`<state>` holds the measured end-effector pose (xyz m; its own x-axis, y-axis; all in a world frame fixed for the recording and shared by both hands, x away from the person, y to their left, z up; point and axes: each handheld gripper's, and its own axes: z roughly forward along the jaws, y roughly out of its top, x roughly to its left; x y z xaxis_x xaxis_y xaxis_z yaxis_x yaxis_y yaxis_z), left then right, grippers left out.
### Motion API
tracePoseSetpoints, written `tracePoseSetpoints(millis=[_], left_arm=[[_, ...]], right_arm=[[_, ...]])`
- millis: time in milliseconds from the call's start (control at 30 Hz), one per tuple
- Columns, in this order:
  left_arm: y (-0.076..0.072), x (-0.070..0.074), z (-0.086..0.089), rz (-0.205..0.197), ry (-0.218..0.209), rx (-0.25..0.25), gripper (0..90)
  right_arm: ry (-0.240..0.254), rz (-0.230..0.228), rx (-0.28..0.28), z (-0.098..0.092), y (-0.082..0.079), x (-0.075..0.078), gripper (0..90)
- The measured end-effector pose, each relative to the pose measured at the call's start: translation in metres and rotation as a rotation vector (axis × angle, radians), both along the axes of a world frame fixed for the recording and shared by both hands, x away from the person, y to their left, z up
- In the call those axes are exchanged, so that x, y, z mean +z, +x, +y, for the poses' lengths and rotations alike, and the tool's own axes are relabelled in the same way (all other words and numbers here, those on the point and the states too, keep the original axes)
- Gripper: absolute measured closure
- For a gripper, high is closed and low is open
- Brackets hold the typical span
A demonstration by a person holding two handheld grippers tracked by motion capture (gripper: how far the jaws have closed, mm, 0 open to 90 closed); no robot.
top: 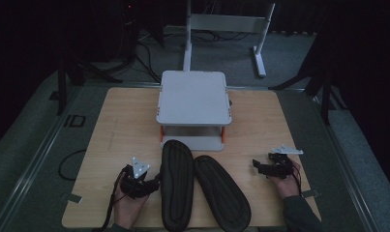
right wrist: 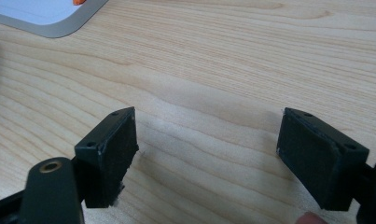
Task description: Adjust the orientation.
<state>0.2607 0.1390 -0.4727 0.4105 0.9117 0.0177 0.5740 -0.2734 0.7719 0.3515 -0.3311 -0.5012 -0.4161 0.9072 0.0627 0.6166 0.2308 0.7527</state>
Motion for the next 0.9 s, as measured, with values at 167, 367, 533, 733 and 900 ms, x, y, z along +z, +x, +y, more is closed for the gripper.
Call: tracePoseSetpoints(millis=[167, 367, 533, 733, 900], left_arm=[[0.0, 0.011, -0.012, -0.024, -0.015, -0.039, 35.8], [0.002, 0.029, -0.031, -0.064, -0.048, -0.113, 35.9], [0.006, 0.04, -0.057, -0.094, -0.067, -0.181, 37.6], [0.013, 0.049, -0.083, -0.104, -0.114, -0.245, 37.6], [0.018, 0.05, -0.101, -0.089, -0.152, -0.289, 37.4]], right_arm=[[-0.001, 0.0, 0.0, 0.0, 0.0, 0.0, 19.9], [-0.002, 0.0, 0.003, 0.001, 0.0, 0.0, 19.8], [-0.001, 0.0, 0.004, 0.001, 0.0, 0.0, 19.8], [0.002, 0.0, 0.004, 0.0, 0.0, 0.0, 19.8], [0.002, 0.0, 0.006, 0.0, 0.0, 0.0, 19.8]])
